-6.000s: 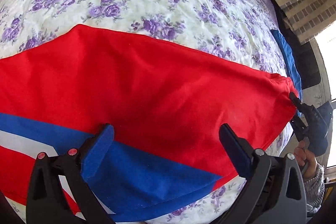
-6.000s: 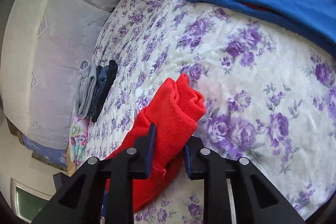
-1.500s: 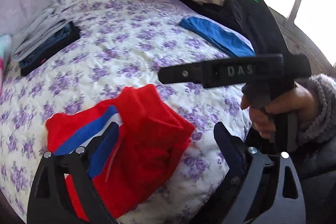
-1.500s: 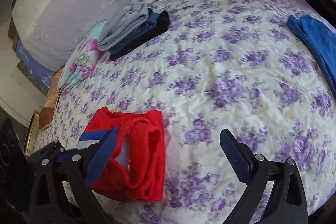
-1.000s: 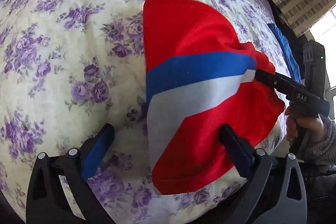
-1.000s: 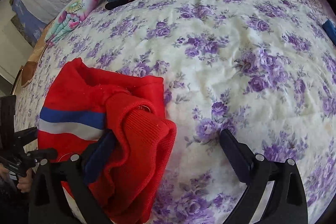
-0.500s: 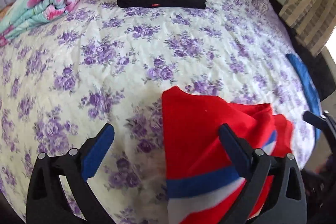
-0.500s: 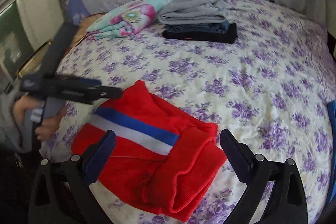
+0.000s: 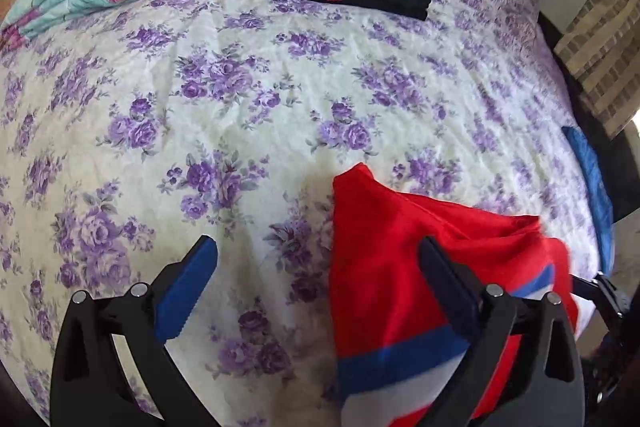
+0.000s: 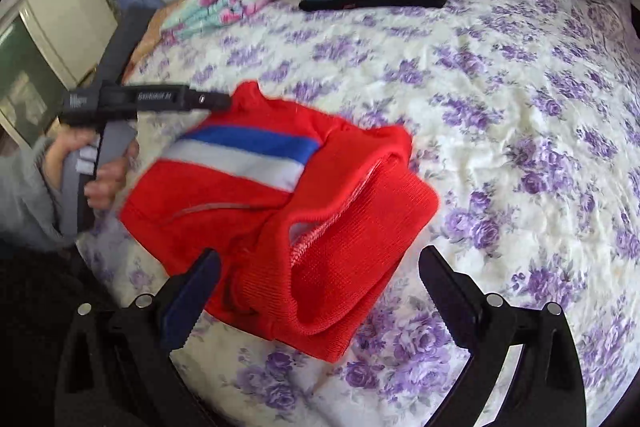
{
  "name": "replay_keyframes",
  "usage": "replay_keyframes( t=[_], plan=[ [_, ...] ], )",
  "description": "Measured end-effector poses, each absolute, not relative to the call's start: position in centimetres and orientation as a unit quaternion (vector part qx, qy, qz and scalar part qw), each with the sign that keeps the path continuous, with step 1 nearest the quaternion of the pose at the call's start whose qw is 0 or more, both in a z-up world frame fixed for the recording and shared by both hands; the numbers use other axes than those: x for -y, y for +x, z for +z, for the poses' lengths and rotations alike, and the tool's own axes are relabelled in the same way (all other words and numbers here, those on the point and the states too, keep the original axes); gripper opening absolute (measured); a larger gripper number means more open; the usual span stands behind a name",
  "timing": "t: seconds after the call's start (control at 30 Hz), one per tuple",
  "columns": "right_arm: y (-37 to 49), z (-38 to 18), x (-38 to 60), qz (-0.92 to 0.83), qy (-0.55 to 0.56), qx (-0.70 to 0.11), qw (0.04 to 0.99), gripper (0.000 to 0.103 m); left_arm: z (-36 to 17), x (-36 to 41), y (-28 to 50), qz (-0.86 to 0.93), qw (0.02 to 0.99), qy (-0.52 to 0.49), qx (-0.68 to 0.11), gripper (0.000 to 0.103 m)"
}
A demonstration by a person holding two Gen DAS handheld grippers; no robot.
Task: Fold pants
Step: 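Grasp the folded red pants bundle with the right gripper and lift it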
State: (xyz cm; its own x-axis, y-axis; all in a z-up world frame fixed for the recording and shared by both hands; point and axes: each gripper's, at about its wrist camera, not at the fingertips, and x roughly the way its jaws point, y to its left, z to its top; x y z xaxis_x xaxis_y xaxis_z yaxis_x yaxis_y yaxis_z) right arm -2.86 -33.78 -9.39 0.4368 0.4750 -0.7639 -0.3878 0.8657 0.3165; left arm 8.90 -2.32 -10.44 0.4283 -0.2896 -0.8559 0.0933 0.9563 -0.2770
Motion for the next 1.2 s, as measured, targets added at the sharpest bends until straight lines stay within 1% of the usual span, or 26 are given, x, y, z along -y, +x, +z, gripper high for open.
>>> replay_keyframes(
  t=[0.1, 0.23, 0.33, 0.43, 0.5, 0.7, 0.8, 0.9, 0.97, 1.07, 1.2],
  plan=[
    [-1.7, -10.1, 36.7, 0.252, 0.140, -0.490, 0.823, 0.099, -10.0, 0.0, 6.9, -0.155, 0.810, -0.174, -0.538, 0.098],
    [0.0, -13.0, 39.6, 0.256, 0.297, -0.523, 0.757, 0.099, -11.1, -0.9, 4.1, -0.193, 0.775, -0.229, -0.557, 0.098],
    [0.6, -14.8, 40.6, 0.264, 0.394, -0.513, 0.716, 0.099, -12.4, -0.3, 2.8, -0.224, 0.749, -0.257, -0.569, 0.098],
    [1.3, -16.5, 40.8, 0.261, 0.449, -0.511, 0.685, 0.099, -14.4, 1.0, 2.5, -0.262, 0.708, -0.289, -0.589, 0.098],
    [2.1, -16.9, 40.5, 0.272, 0.458, -0.508, 0.677, 0.099, -15.3, 1.8, 2.4, -0.270, 0.697, -0.290, -0.598, 0.098],
    [4.9, -17.3, 38.6, 0.316, 0.463, -0.513, 0.650, 0.099, -15.7, 1.9, 2.7, -0.283, 0.695, -0.307, -0.586, 0.098],
    [5.7, -17.3, 37.4, 0.333, 0.445, -0.519, 0.649, 0.100, -15.7, 2.8, 2.5, -0.303, 0.685, -0.307, -0.588, 0.098],
    [6.0, -17.2, 37.0, 0.346, 0.433, -0.525, 0.646, 0.099, -15.7, 4.2, 2.6, -0.310, 0.684, -0.285, -0.596, 0.098],
    [6.0, -17.1, 37.0, 0.363, 0.424, -0.526, 0.642, 0.099, -16.0, 4.1, 2.9, -0.311, 0.680, -0.298, -0.593, 0.098],
    [5.6, -16.9, 36.7, 0.373, 0.409, -0.521, 0.650, 0.099, -16.3, 3.5, 3.0, -0.317, 0.674, -0.319, -0.585, 0.098],
    [4.8, -16.3, 35.8, 0.373, 0.366, -0.511, 0.682, 0.099, -16.1, 3.7, 2.7, -0.317, 0.683, -0.306, -0.582, 0.098]
  ],
)
